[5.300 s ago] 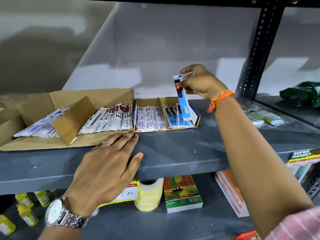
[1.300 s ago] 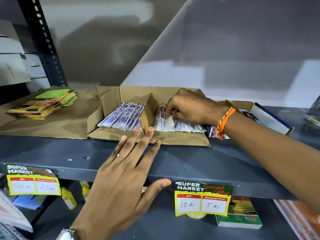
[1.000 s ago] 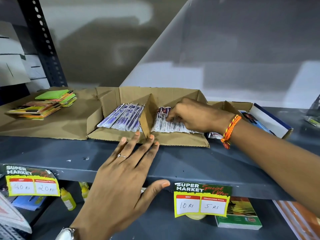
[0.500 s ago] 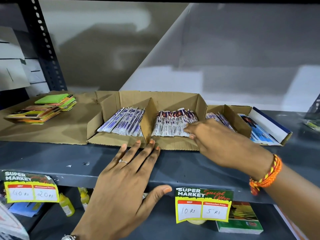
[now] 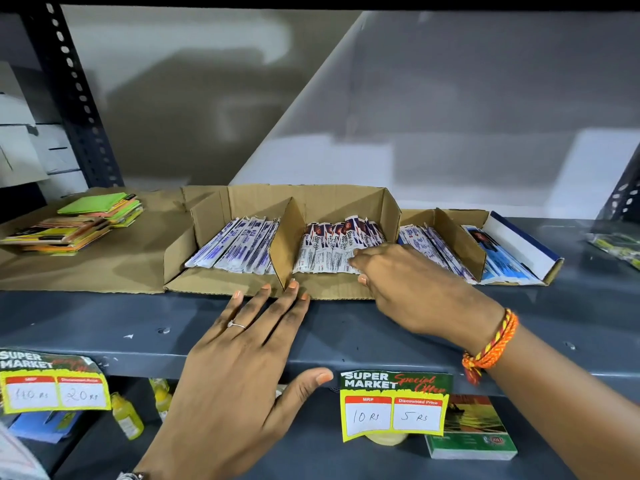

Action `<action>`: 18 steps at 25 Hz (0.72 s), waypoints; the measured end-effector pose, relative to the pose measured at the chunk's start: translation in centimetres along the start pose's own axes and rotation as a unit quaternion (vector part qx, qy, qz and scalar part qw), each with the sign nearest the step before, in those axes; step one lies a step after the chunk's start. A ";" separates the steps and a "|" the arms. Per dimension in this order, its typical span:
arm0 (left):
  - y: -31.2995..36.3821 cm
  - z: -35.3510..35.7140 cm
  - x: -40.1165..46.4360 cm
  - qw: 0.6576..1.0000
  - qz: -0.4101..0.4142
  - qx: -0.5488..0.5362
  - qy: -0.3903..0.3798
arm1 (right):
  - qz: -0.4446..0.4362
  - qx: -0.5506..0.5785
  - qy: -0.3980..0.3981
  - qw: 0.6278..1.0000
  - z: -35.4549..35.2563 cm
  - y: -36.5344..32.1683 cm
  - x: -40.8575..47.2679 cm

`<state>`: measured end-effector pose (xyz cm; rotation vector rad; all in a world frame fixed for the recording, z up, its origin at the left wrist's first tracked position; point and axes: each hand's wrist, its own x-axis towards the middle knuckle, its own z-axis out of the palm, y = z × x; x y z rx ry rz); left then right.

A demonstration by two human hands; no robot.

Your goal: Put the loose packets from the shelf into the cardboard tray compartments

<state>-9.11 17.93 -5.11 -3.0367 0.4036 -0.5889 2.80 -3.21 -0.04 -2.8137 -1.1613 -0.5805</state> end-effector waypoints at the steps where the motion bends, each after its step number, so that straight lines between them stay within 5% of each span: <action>1: 0.0 0.0 0.0 1.000 -0.001 -0.001 0.002 | 0.001 -0.002 0.007 1.000 0.0 -0.1 0.0; 14: 2.6 0.4 1.5 0.998 0.038 0.008 0.051 | 0.048 -0.004 0.064 0.997 -1.5 0.1 -3.8; 18: 3.9 0.4 2.0 0.998 0.042 -0.004 0.057 | 0.077 0.092 0.080 0.990 -1.2 0.9 -5.5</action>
